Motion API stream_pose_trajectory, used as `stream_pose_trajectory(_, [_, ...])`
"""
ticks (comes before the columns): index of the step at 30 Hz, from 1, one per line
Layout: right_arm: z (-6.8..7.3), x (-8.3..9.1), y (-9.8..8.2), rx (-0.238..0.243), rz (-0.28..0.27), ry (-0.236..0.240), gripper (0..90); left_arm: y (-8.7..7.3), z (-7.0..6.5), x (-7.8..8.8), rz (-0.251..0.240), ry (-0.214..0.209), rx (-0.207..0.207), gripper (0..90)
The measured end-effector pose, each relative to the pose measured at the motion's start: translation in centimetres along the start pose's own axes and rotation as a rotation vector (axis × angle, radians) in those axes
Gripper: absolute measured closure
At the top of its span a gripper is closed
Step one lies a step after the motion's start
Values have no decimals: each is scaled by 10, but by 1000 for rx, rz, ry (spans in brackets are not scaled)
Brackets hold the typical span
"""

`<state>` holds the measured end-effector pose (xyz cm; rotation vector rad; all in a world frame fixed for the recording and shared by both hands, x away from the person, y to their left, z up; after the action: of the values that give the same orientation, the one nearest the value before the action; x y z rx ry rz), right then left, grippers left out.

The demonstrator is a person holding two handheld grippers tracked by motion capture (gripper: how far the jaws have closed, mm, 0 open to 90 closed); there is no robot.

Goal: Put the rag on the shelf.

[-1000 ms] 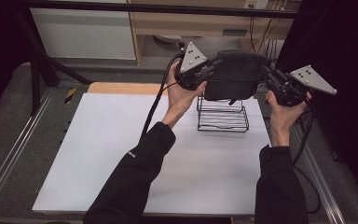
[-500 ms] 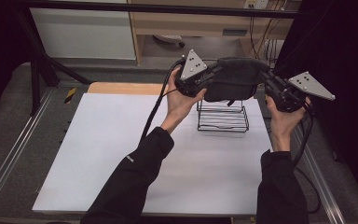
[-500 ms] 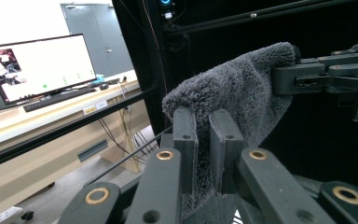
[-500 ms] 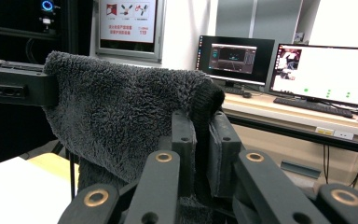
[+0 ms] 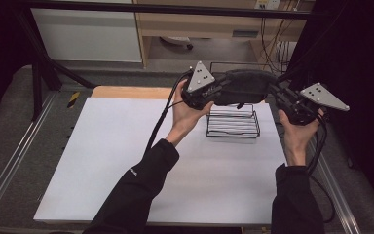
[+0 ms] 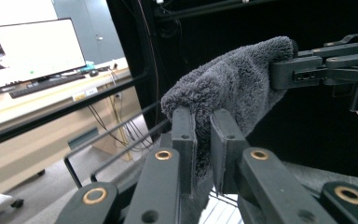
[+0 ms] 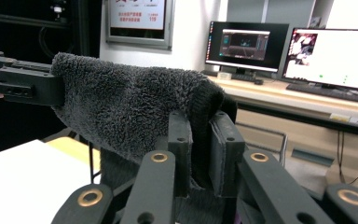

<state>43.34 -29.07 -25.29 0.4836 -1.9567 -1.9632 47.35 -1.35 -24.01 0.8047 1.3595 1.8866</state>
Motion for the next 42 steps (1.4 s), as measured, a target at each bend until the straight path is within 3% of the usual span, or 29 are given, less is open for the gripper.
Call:
stream_pose_trajectory(16, [3,13,-17,-15,136,5,666,-22,-18,7,131,-24,52,732])
stream_pose_trajectory(21, [1,14,-24,-41,197,-9,607,-32,-21,7,167,-32,74,668])
stream_pose_trajectory(28, [-2,13,-38,-70,267,-8,529,-45,-23,4,206,-34,100,646])
stream_pose_trajectory(37, [-9,4,-64,-113,332,-33,368,-65,-22,-6,287,-32,165,559])
stream_pose_trajectory(42, [-8,1,-83,-132,362,-8,251,-76,-21,-4,331,-52,204,441])
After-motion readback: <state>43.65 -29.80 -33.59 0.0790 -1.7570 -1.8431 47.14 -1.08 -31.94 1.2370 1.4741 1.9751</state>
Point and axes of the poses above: each handheld gripper's, and its own axes: x roughly backward along the jaws, y roughly out of its top, z roughly to its left, the point moved 1 cm from there along -x, roughly forward along the jaws, and after that the axes turned 5 degrees about -x, right-handed, at the moved point
